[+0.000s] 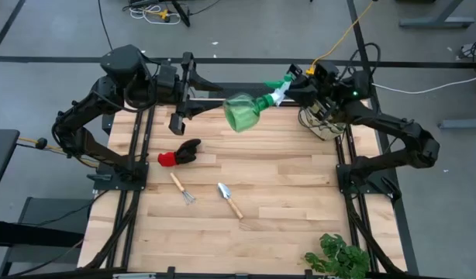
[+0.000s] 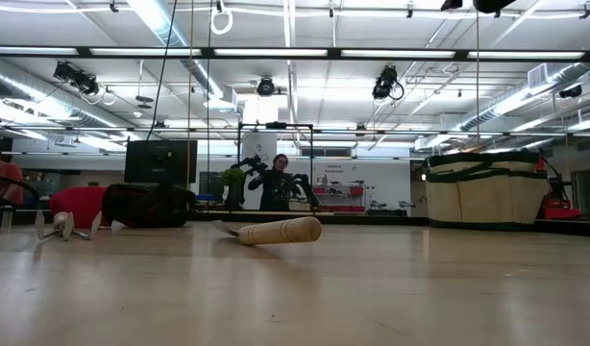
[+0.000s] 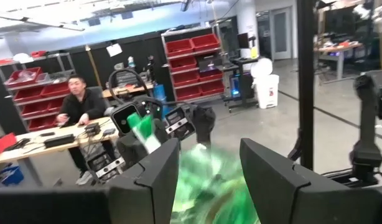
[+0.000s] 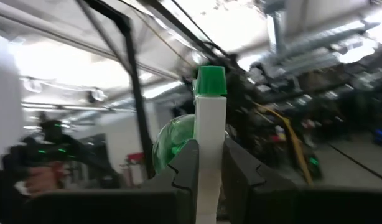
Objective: Pick & Place Garden tools in Gardening bag
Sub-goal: Put the green spray bottle into the gardening bag
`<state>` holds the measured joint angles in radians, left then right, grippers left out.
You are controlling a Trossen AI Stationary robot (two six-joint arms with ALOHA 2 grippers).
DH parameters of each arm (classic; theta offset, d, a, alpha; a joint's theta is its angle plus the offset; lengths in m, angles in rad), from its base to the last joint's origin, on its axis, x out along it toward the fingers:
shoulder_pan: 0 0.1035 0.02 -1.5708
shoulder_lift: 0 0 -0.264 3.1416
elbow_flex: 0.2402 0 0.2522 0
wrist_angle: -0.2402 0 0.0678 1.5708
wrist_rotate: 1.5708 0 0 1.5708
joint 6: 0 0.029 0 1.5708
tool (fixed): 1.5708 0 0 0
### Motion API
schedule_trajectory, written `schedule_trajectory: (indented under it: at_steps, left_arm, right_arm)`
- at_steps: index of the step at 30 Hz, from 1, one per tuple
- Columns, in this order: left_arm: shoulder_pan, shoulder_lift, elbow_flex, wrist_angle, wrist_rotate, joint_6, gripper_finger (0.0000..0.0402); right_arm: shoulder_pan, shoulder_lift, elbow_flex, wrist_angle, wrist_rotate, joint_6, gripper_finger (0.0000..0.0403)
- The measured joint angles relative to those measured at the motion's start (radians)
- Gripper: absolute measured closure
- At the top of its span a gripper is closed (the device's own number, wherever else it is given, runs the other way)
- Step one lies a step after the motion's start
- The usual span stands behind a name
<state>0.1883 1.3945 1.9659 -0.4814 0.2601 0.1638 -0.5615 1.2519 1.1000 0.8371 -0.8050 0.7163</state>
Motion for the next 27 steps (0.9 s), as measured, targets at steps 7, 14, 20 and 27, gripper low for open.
schedule_trajectory:
  at_steps: [7, 14, 20, 27]
  left_arm:
    - [0.0, 0.0, 0.0, -0.012, -0.025, 0.004, 0.0225]
    - [0.0, 0.0, 0.0, -0.013, -0.025, 0.004, 0.0225]
    - [0.0, 0.0, 0.0, -0.018, -0.025, 0.003, 0.0225]
    - [0.0, 0.0, 0.0, -0.018, -0.025, 0.004, 0.0225]
  right_arm:
    - [-0.045, -0.003, 0.0, -0.162, 0.044, -0.117, 0.0355]
    - [-0.066, -0.003, 0.0, -0.178, 0.093, -0.174, 0.0355]
    - [-0.066, -0.003, 0.0, -0.214, 0.151, -0.305, 0.0355]
    - [-0.065, -0.003, 0.0, -0.242, 0.21, -0.605, 0.0355]
